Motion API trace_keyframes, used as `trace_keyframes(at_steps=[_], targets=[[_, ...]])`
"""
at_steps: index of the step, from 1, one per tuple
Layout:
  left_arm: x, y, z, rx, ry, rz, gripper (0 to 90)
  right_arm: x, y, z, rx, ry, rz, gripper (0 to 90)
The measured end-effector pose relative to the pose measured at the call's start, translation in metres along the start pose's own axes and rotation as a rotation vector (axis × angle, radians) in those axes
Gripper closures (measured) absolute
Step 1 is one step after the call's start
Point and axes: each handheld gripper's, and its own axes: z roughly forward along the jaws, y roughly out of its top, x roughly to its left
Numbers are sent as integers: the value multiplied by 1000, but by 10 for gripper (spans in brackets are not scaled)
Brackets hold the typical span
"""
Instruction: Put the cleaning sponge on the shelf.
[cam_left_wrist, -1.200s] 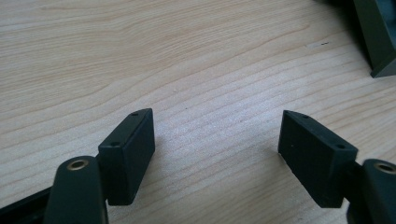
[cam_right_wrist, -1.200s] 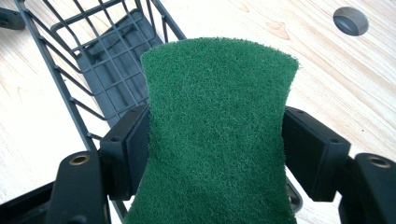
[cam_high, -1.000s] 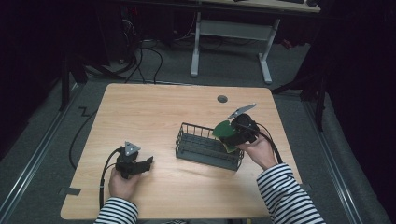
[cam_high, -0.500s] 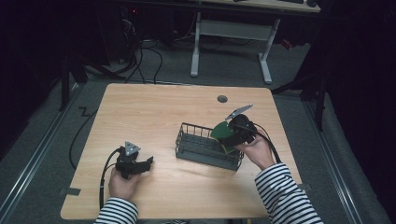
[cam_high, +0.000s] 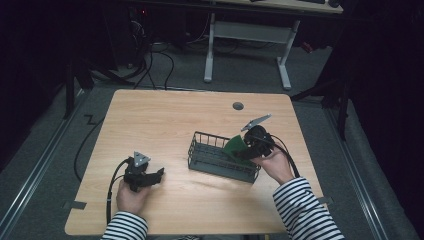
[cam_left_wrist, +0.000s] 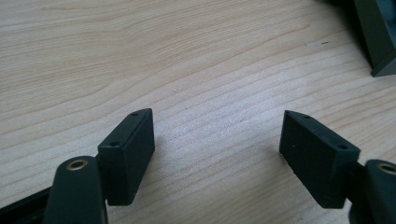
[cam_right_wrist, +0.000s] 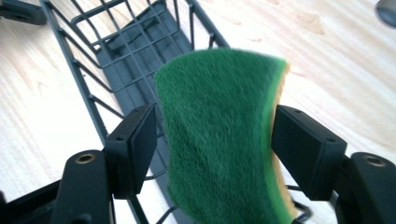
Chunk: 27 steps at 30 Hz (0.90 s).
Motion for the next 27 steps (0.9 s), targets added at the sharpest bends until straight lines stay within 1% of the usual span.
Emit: trace_keyframes(at_steps=[2,3,8,12,16,20,23,25,27], targets=[[0,0,0,0,0,1,273,-1,-3,2,3,14,7,311],[0,0,0,0,1,1,273,-1,-3,2,4,13,7,311],[0,0,0,0,1,1,273,0,-2,1,-18,31,5,314],[0,0,0,0,0,0,273,1,-2,2,-24,26,6,308],[0,0,0,0,0,0,274,-2,-4,-3,-51,21,27,311],[0,0,0,-1,-1,-2,274,-2,-7,-6,-72,14,26,328],[0,0,0,0,-1,0,274,-5,-12,-10,-103,31,53,336],[0,0,0,0,0,0,275,-7,-17,-13,-109,22,67,339],[0,0,0,0,0,0,275,-10,-21,-18,-132,15,81,347]])
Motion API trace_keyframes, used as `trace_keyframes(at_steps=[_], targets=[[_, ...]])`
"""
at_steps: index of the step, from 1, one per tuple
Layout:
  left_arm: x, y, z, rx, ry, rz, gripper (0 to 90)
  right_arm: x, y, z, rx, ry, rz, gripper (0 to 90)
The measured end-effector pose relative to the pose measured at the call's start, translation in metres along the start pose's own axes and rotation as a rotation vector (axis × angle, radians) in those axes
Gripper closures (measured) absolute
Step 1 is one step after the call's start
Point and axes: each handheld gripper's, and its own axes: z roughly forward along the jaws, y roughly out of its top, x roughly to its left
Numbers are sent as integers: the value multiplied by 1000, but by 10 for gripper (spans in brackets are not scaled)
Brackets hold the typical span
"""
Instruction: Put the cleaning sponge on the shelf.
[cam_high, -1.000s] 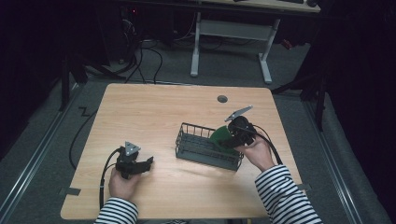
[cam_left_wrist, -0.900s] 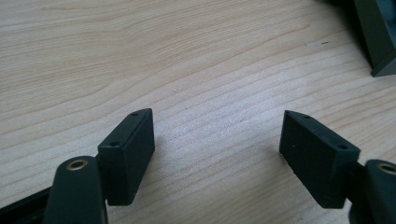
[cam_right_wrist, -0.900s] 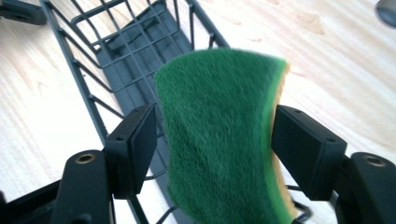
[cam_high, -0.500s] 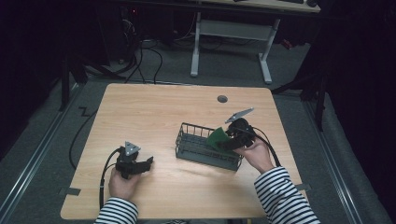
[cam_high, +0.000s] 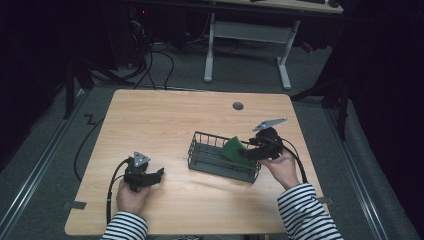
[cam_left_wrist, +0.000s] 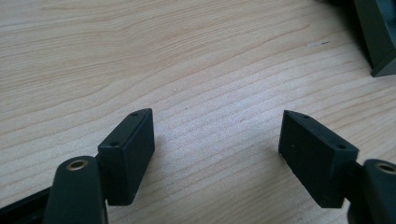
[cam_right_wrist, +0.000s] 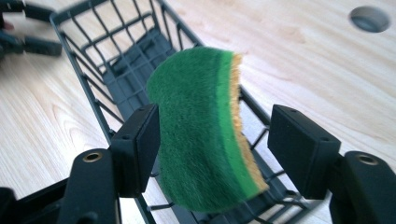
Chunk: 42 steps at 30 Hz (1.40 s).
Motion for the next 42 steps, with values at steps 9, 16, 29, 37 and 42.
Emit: trace_keyframes(at_steps=[9,16,29,37,42], targets=[[0,0,0,1,3,3,276,-9,-16,-21,-63,-24,78,369],[0,0,0,1,4,3,276,-17,-31,-34,-90,-47,129,372],[-1,0,0,2,5,5,276,-36,-63,-56,-174,-90,251,379],[-1,0,0,1,6,5,276,-41,-81,-64,-198,-113,295,380],[-1,0,0,2,6,5,276,-44,-93,-66,-211,-122,321,381]])
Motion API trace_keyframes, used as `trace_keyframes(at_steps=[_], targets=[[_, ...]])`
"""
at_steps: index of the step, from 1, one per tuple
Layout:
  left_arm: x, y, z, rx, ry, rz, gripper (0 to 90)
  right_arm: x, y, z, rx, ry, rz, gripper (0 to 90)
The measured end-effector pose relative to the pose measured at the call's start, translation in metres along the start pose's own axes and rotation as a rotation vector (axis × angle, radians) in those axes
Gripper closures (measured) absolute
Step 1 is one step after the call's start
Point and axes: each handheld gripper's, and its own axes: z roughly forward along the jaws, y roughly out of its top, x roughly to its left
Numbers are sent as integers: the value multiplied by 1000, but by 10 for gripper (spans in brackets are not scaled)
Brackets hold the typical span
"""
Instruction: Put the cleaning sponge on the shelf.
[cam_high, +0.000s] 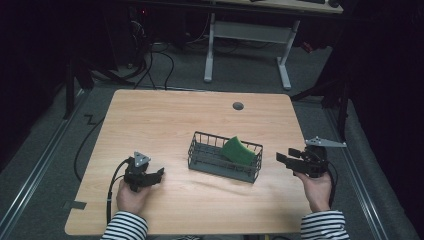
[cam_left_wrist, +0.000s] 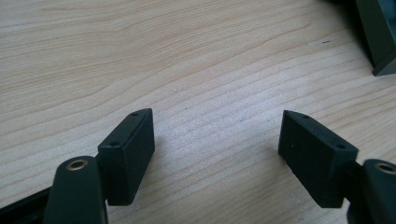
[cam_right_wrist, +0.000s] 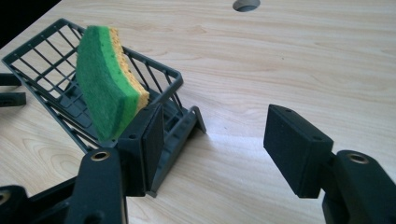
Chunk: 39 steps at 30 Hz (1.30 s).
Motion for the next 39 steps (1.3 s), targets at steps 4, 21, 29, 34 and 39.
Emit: trace_keyframes(at_steps=[4,21,29,34,39], targets=[[0,0,0,0,0,0,276,-4,-9,-3,-6,-5,24,381],[0,0,0,1,2,2,276,-15,-50,2,-23,-37,83,380],[-1,0,0,3,5,7,277,-19,-71,10,-22,-42,124,380],[-1,0,0,4,7,10,276,-20,-82,16,-26,-63,139,374],[-1,0,0,4,6,9,276,-20,-90,25,-10,-73,140,373]])
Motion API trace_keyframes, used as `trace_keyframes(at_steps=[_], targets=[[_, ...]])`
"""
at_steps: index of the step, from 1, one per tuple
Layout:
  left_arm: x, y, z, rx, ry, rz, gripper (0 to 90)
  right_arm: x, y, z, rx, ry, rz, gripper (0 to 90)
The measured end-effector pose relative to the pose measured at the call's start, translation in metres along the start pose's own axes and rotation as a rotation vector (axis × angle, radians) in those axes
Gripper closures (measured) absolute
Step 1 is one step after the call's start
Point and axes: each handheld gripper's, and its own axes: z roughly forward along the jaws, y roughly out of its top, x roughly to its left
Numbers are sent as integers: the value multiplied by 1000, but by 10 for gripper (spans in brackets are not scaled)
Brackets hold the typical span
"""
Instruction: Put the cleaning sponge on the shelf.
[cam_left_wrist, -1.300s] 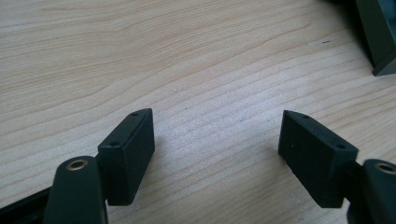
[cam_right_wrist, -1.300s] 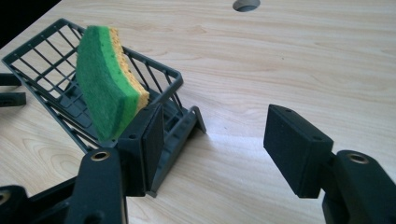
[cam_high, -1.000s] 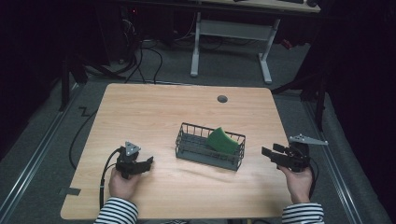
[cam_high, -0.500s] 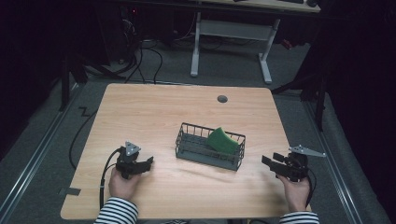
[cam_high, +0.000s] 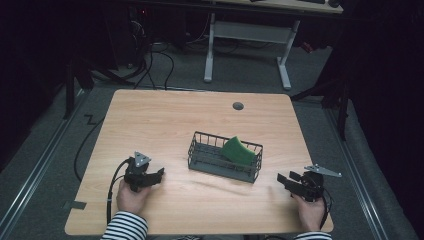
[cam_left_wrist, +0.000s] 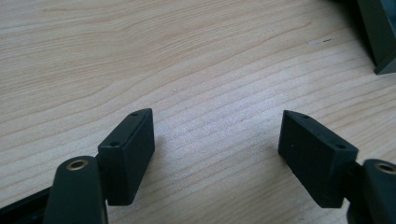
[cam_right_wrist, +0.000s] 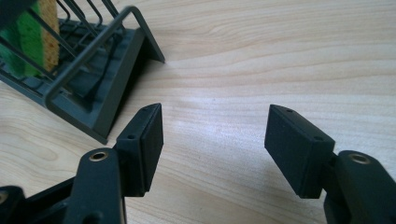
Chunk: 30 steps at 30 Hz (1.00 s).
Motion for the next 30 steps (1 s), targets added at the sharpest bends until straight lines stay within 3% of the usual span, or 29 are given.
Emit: trace_keyframes(at_steps=[6,20,27,30], targets=[[0,0,0,1,0,0,276,1,-6,8,3,-25,7,372],[0,0,0,-1,-1,-3,277,7,-10,22,3,-96,-39,366],[0,0,0,-2,-2,-3,276,16,-11,26,17,-163,-115,346],[1,0,0,-3,-4,-6,276,23,-11,29,35,-209,-173,327]])
